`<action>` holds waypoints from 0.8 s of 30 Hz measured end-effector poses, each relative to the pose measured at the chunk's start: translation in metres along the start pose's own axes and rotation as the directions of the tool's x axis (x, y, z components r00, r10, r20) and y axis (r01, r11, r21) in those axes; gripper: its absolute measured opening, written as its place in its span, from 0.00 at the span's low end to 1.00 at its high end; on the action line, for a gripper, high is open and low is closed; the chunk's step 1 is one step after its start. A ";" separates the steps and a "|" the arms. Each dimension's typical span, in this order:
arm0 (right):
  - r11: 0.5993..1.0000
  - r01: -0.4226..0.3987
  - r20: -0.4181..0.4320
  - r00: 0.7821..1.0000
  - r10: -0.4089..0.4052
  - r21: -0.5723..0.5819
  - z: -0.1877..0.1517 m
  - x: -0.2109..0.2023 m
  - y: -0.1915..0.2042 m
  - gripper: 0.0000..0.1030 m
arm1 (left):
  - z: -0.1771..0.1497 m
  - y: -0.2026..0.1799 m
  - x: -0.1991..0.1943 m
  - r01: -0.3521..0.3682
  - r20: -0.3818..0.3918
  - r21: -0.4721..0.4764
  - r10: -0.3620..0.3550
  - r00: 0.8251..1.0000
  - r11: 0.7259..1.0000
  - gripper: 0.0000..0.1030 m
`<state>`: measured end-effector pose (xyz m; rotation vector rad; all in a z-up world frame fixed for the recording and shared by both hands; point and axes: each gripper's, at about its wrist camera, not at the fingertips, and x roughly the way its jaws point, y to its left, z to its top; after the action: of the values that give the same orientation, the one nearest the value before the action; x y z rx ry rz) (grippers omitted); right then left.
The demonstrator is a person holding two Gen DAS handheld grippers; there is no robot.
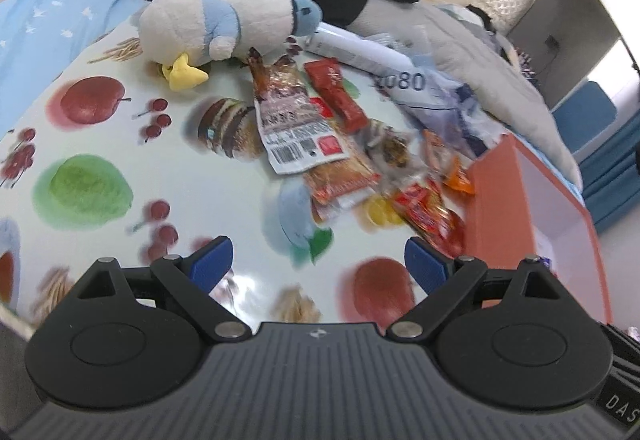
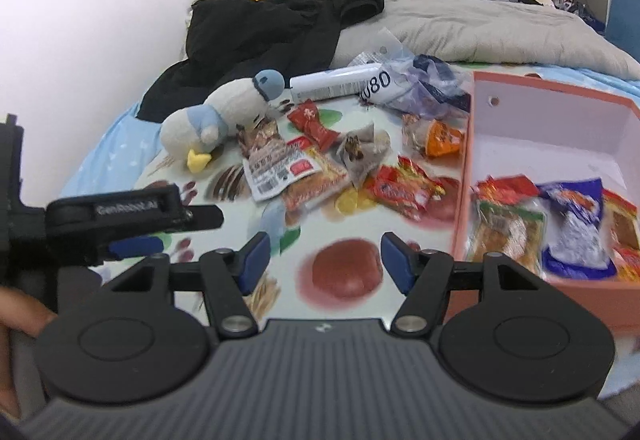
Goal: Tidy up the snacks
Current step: 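Move both open tools back over the snack pile beside the box, then grasp the clear shrimp-chip bag with the left tool while the right grasps a red packet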
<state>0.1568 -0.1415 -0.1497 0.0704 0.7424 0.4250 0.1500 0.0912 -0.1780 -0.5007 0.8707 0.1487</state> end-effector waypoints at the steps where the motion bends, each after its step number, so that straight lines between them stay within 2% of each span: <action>1: 1.000 0.008 -0.001 1.000 -0.008 -0.004 0.003 0.007 0.001 0.61 | 0.005 0.002 0.008 -0.007 -0.003 -0.001 0.007 1.000 1.000 0.92; 6: 0.999 0.051 -0.050 0.997 -0.050 0.001 0.013 0.060 -0.005 0.61 | 0.033 0.019 0.058 -0.026 -0.049 -0.049 0.024 0.999 0.998 0.93; 8: 0.997 0.072 -0.064 0.995 -0.073 -0.012 0.015 0.081 -0.007 0.61 | 0.045 0.020 0.083 -0.098 -0.086 -0.035 0.095 0.992 0.995 0.93; 10: 0.997 0.069 -0.065 0.995 -0.072 -0.037 0.019 0.101 -0.009 0.62 | 0.055 0.021 0.101 -0.127 -0.083 -0.023 0.125 0.989 0.992 0.93; 13: 0.992 0.117 -0.086 0.989 -0.120 -0.039 0.025 0.129 -0.015 0.67 | 0.071 0.024 0.125 -0.122 -0.077 -0.051 0.118 0.990 0.991 0.93; 15: 0.989 0.145 -0.100 0.984 -0.147 -0.024 0.027 0.148 -0.021 0.79 | 0.082 0.024 0.140 -0.124 -0.071 -0.070 0.119 0.990 0.990 0.93; 24: 0.946 0.323 -0.089 0.943 -0.321 0.003 0.036 0.201 -0.037 0.81 | 0.127 0.021 0.184 -0.084 -0.009 -0.121 0.083 0.996 0.989 0.93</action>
<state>0.3256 -0.0916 -0.2602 -0.0538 0.8274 0.1087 0.3501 0.1568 -0.2578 -0.5780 0.8909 0.2784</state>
